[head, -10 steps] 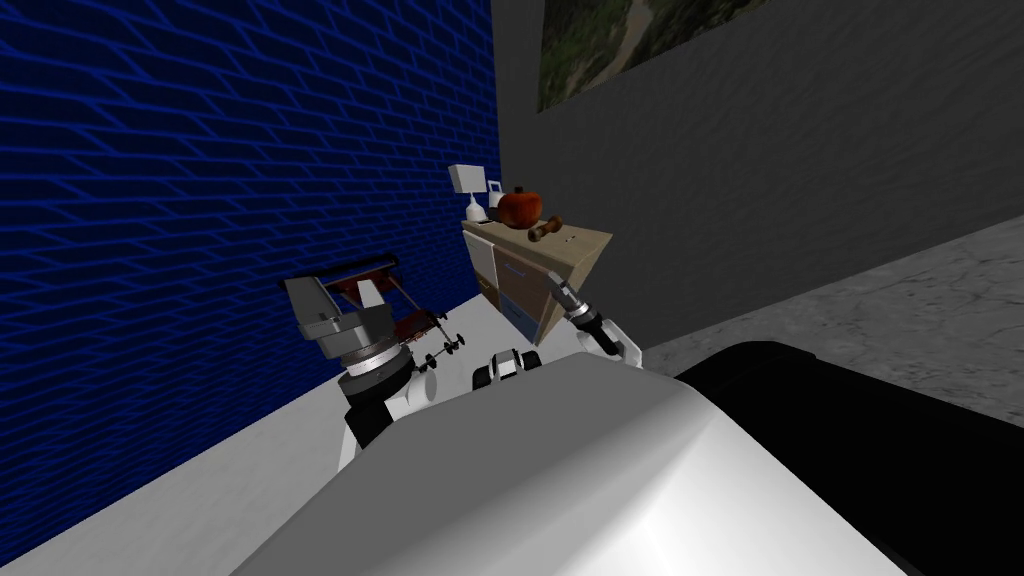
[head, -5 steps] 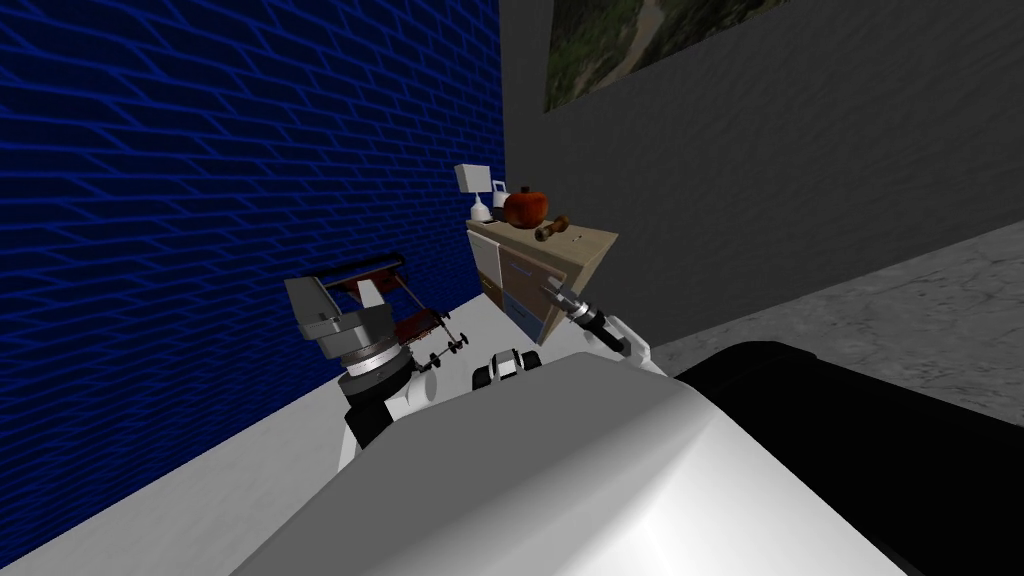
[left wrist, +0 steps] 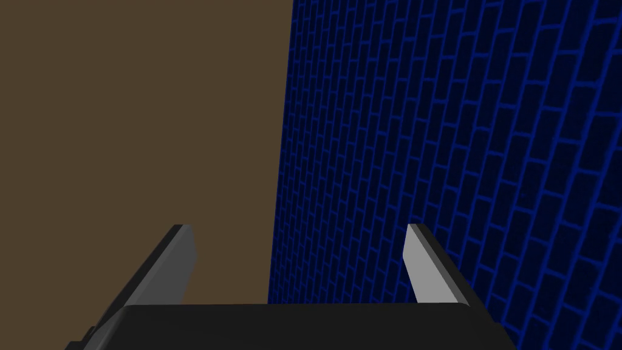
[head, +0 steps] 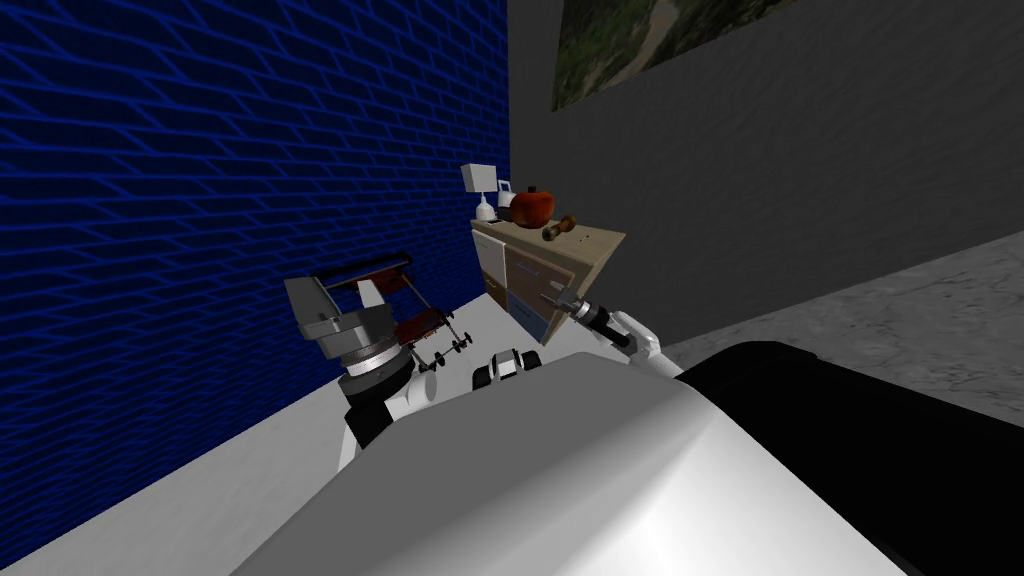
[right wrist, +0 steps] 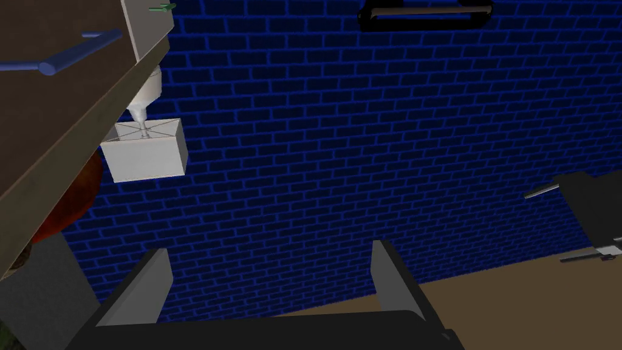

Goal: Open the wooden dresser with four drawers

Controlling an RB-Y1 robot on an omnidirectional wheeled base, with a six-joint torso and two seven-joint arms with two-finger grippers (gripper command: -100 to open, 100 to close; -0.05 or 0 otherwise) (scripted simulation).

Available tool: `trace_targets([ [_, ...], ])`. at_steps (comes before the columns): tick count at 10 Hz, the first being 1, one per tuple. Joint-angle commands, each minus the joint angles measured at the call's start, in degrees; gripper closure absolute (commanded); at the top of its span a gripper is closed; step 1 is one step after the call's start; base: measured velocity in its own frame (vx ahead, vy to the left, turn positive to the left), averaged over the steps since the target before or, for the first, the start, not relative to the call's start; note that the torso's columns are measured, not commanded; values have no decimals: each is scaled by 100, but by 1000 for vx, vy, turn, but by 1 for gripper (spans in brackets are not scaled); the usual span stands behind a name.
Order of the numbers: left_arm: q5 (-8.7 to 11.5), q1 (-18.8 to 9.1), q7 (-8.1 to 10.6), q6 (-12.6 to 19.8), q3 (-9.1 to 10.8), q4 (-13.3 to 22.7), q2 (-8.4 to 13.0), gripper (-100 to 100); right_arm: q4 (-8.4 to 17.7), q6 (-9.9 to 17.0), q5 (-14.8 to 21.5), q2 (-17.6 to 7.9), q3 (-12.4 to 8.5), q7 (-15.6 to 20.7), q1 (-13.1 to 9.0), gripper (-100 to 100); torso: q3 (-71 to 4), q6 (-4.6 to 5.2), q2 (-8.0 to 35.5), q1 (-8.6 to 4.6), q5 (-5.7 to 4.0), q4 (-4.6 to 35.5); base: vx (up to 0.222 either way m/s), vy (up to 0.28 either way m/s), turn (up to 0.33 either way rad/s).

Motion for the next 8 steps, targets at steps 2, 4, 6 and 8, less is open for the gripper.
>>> trace_targets([
  [2, 0, 0, 0, 0, 0, 0, 0, 0, 358, -41, 432, -527, -57, 280, -30, -100, -5, -1, -8, 0, -1, -3, 25, 80, 40],
  [4, 0, 0, 0, 0, 0, 0, 0, 0, 688, -55, 787, -903, -99, 503, -81, -100, -1, -1, -2, -3, -2, -1, 23, 88, 55],
  [6, 0, 0, 0, 0, 0, 0, 0, 0, 874, -62, 952, -1207, -114, 612, -111, -100, -1, 0, -1, -7, -2, -1, 17, 67, 44],
  [8, 0, 0, 0, 0, 0, 0, 0, 0, 1058, -70, 1108, -1476, -125, 718, -144, -100, 0, 0, -1, -11, -4, 0, 17, 52, 43],
])
